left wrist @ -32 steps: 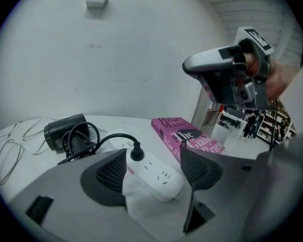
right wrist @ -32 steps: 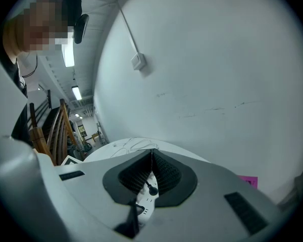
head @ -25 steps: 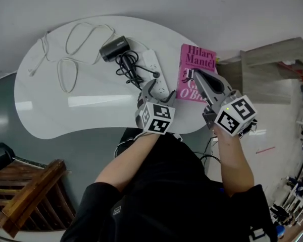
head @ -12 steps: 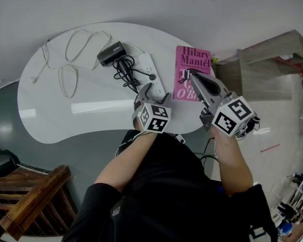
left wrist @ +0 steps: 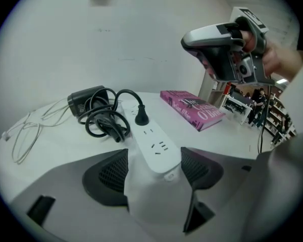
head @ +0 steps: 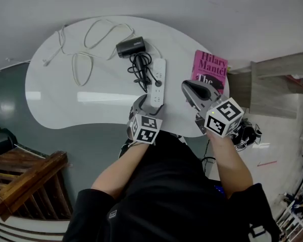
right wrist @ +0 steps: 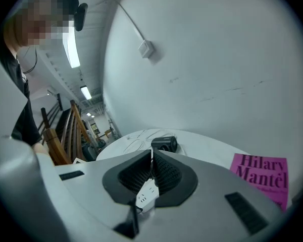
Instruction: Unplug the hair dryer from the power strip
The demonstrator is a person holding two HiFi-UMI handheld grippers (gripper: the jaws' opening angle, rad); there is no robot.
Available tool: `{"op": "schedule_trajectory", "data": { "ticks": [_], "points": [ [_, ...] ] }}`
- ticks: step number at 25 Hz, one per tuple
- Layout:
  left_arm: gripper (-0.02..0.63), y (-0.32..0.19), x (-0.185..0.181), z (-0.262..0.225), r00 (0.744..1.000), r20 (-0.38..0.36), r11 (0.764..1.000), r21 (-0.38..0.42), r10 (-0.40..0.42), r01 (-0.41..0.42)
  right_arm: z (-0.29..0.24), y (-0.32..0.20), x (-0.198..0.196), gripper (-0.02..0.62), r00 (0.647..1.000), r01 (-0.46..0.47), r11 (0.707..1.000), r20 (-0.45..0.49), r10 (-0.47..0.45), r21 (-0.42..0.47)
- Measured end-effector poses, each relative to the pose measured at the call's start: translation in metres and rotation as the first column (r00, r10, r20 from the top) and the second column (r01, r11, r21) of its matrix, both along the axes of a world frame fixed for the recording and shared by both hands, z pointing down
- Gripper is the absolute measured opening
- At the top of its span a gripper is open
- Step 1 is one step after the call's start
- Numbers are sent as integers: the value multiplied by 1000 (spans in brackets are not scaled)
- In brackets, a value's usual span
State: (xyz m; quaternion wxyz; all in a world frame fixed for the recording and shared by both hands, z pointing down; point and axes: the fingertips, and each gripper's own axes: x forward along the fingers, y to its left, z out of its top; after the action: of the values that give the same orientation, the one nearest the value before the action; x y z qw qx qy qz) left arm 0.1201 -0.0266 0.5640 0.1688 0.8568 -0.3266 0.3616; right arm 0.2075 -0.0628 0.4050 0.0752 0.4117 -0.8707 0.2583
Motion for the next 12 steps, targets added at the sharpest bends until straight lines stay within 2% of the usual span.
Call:
{"op": "schedule_trajectory", "data": {
  "ticks": [6, 12],
  "points": [
    [330, 7, -40, -2, 1000, 17, 1000, 15, 13, -13, 38, -8, -59, 38, 983, 164, 986, -75, -166, -31],
    [327, 2, -80, -5, 998, 33, 998, 43, 55, -56, 72, -8, -104, 41, 952, 278, 959, -115, -284, -60]
  ]
}}
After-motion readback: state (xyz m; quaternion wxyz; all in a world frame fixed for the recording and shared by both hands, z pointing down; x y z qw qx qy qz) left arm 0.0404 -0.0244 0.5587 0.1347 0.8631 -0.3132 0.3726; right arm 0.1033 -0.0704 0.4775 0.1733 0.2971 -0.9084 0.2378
